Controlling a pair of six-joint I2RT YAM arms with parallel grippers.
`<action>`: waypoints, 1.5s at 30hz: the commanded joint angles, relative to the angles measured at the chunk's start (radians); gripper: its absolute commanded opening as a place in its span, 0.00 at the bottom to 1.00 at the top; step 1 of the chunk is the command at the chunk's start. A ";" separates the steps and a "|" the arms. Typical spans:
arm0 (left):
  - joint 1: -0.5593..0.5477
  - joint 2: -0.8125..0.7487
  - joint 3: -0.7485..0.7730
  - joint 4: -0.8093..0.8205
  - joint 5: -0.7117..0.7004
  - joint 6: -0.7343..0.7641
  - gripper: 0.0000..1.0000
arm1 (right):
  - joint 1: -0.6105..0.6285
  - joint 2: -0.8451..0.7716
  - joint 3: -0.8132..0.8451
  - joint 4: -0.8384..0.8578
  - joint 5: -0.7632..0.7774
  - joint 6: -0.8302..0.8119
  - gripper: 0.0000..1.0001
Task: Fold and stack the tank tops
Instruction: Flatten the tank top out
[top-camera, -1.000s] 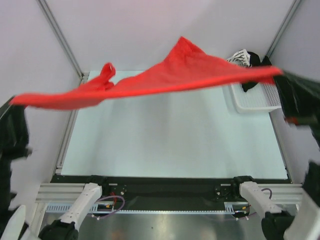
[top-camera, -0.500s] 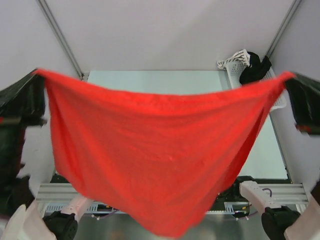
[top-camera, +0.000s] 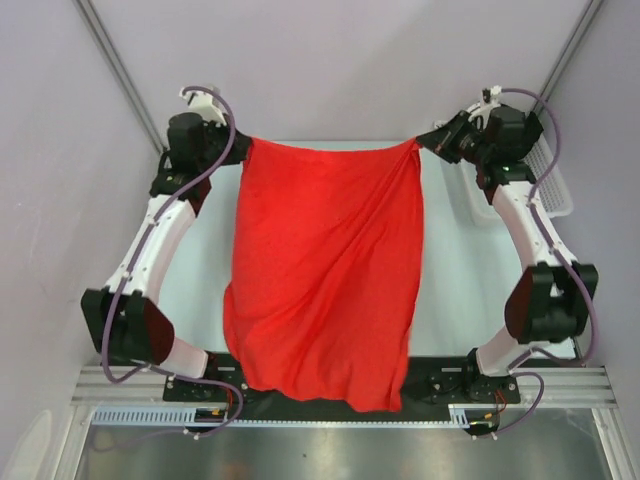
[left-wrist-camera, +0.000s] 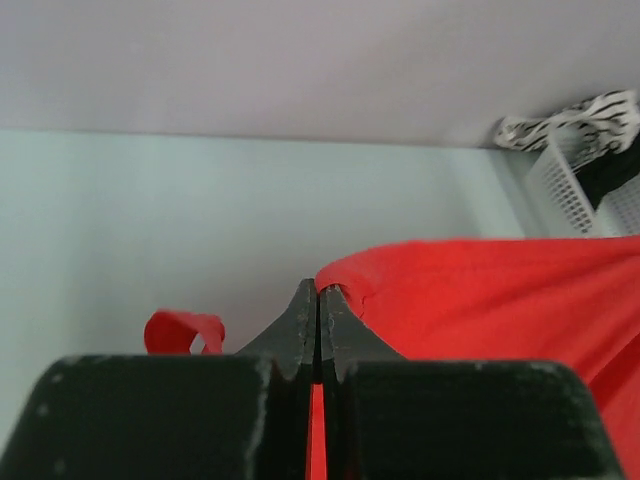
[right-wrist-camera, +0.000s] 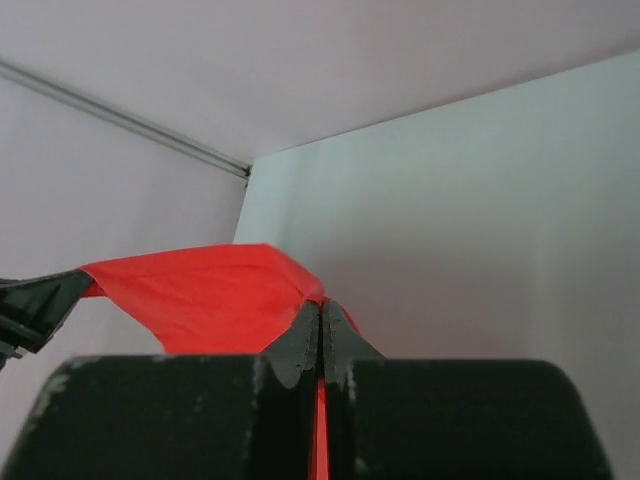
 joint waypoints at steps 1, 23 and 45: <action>0.002 0.041 -0.025 0.224 -0.031 -0.005 0.00 | -0.023 0.080 0.034 0.255 -0.016 0.058 0.00; 0.002 1.001 0.838 0.058 -0.125 -0.016 0.00 | -0.072 0.956 0.829 0.154 0.012 0.044 0.00; 0.057 0.558 0.366 -0.192 -0.420 -0.196 1.00 | -0.068 0.472 0.251 -0.065 0.096 -0.136 0.77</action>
